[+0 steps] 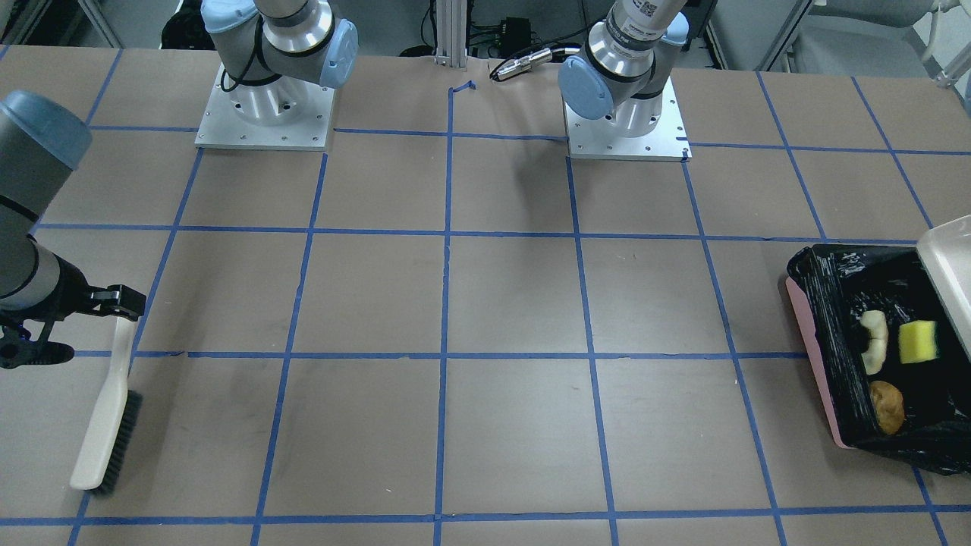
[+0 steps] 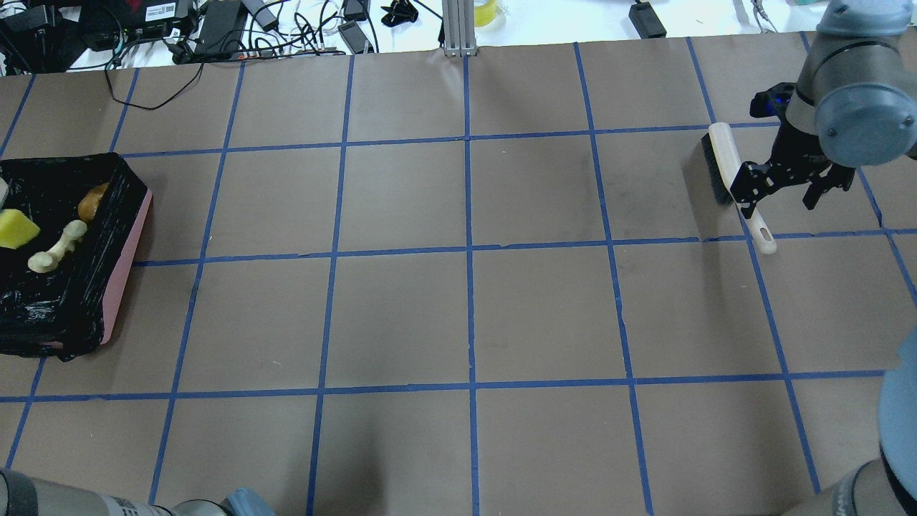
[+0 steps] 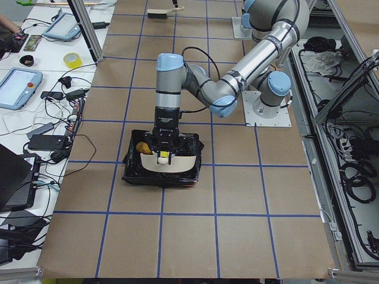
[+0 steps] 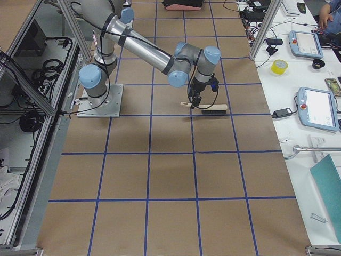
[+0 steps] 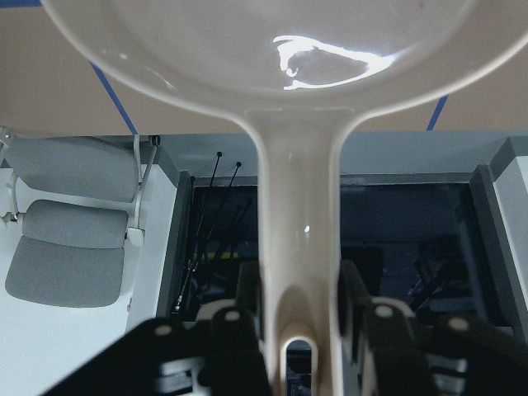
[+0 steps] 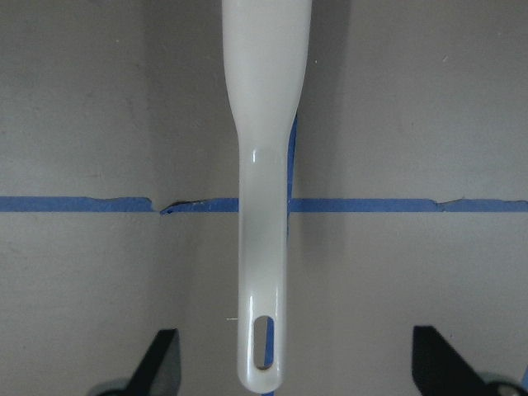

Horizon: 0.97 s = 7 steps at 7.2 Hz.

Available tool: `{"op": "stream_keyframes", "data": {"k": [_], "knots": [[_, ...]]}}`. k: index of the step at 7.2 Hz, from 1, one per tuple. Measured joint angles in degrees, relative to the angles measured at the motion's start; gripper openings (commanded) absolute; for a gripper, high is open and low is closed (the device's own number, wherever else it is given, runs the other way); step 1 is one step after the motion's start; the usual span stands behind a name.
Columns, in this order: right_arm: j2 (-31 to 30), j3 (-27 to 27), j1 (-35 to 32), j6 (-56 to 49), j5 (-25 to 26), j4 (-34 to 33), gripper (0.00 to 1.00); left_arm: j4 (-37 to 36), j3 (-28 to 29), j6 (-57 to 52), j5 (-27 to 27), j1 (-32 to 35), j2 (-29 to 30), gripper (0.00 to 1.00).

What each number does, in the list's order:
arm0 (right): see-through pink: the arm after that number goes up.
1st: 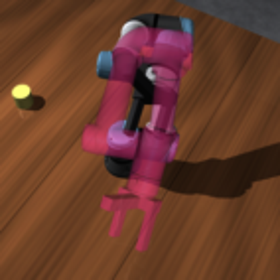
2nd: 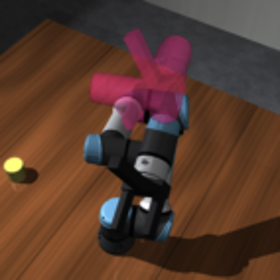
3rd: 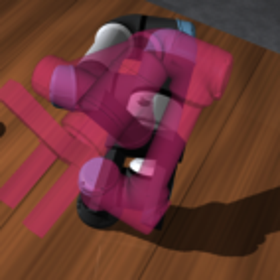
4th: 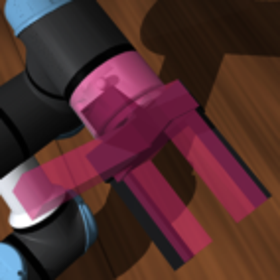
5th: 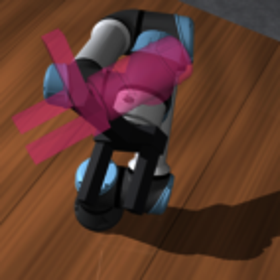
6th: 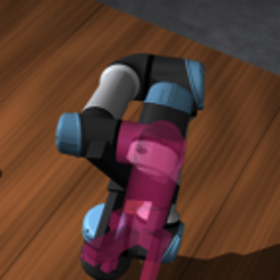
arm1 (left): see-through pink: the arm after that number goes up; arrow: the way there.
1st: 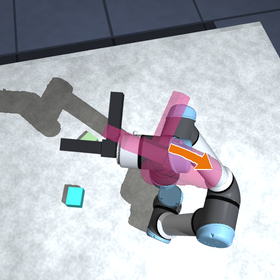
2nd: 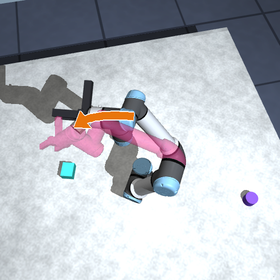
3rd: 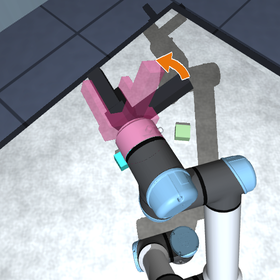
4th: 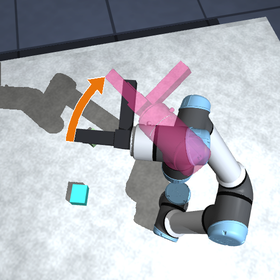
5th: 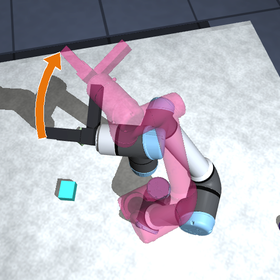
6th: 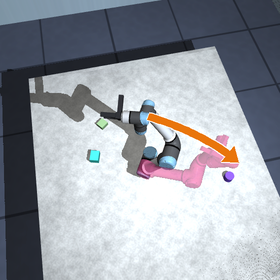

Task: Sweep and dump trash into bin
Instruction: 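Set the brush down with the right gripper while the left raises the dustpan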

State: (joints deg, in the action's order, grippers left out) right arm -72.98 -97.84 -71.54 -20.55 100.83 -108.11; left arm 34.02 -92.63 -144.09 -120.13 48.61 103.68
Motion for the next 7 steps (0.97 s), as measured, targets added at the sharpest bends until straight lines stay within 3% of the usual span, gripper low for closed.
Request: {"op": "stream_keyframes", "data": {"k": [3, 7], "knots": [[-7.5, 0.54, -6.63, 1.74, -0.47, 0.65, 1.0, -3.77, -3.66, 0.64, -2.12, 3.12, -2.65, 0.0], [-15.15, 7.69, -17.38, 18.33, -6.78, 15.32, 1.0, 7.44, 0.36, 2.29, 13.42, 3.04, -3.63, 0.0]]}}
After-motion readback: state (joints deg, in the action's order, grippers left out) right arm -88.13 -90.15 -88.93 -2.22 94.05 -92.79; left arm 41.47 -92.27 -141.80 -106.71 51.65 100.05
